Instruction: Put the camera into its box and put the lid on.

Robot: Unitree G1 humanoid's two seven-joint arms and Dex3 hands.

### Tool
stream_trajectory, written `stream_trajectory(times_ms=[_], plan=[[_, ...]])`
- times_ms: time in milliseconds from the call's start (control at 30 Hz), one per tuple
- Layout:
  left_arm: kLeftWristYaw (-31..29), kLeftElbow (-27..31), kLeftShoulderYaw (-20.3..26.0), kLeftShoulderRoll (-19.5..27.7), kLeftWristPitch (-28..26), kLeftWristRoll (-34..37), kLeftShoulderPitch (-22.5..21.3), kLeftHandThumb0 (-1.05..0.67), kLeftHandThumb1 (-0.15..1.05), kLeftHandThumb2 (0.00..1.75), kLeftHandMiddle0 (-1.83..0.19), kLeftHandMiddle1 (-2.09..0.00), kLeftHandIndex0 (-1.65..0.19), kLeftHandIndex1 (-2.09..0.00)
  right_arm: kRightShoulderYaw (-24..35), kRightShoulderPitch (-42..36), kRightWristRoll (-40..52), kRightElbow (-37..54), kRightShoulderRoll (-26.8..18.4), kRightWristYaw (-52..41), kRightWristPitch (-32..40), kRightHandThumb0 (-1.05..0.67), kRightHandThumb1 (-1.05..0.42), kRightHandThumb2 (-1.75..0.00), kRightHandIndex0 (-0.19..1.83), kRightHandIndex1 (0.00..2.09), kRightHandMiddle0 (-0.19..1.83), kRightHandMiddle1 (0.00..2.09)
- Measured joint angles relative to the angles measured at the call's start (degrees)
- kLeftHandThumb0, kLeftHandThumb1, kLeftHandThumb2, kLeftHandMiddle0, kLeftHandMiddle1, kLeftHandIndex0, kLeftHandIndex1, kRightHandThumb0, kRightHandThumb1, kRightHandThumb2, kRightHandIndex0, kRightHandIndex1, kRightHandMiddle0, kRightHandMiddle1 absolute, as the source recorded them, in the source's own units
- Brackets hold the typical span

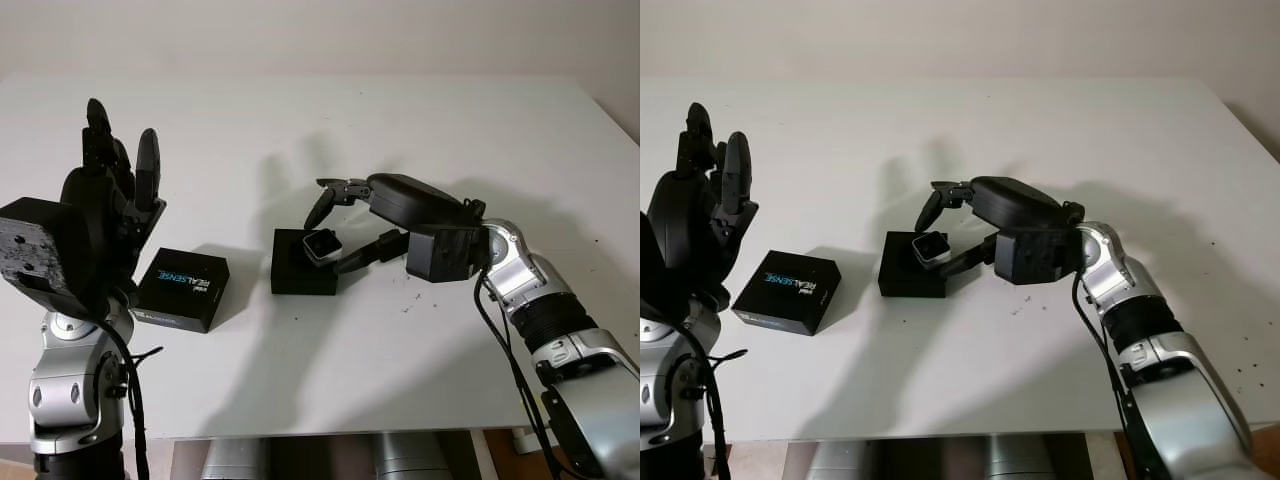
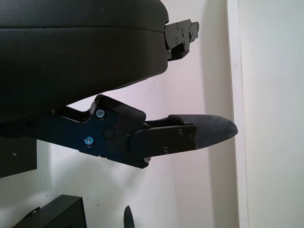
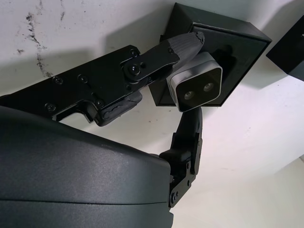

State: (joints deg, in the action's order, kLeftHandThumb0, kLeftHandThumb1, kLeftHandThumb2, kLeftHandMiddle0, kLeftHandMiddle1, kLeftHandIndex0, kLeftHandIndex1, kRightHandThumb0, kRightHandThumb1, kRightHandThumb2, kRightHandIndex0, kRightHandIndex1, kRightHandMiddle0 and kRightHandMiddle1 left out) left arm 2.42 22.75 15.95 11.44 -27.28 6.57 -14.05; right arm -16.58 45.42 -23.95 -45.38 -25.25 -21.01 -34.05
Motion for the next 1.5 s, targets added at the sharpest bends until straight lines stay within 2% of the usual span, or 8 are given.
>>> stream_trajectory(times_ms=[500,833,1100,1500], plan=[[0.0,0.3,0.0,0.0,-0.1,0.0,0.0,-0.70,1.05,0.50,0.19,-0.03,0.19,0.00,-1.4,1.1,-3.0,-2.6,0.0,4.1,-1.7,-0.59,-0.88,-0.06,0.26,0.07,0.38,1.03],[0.0,0.5,0.0,0.0,-0.2,-0.3,0.1,-0.70,1.05,0.51,0.19,-0.04,0.19,-0.01,-1.4,1.1,-2.8,-3.1,0.4,5.8,-2.6,-0.48,-0.94,-0.06,0.33,0.08,0.43,1.22],[0.1,0.5,-0.1,0.0,-0.2,-0.3,0.1,-0.69,1.05,0.52,0.19,-0.04,0.19,0.00,-1.1,1.0,-0.4,-3.7,0.7,6.1,-4.1,-0.47,-0.95,-0.05,0.40,0.10,0.39,1.32],[0.0,0.5,-0.1,0.0,-0.2,-0.1,0.1,-0.71,1.05,0.51,0.19,-0.04,0.19,-0.01,0.0,-1.6,2.8,-3.9,1.3,6.6,-4.4,-0.47,-0.95,-0.05,0.38,0.09,0.37,1.44]])
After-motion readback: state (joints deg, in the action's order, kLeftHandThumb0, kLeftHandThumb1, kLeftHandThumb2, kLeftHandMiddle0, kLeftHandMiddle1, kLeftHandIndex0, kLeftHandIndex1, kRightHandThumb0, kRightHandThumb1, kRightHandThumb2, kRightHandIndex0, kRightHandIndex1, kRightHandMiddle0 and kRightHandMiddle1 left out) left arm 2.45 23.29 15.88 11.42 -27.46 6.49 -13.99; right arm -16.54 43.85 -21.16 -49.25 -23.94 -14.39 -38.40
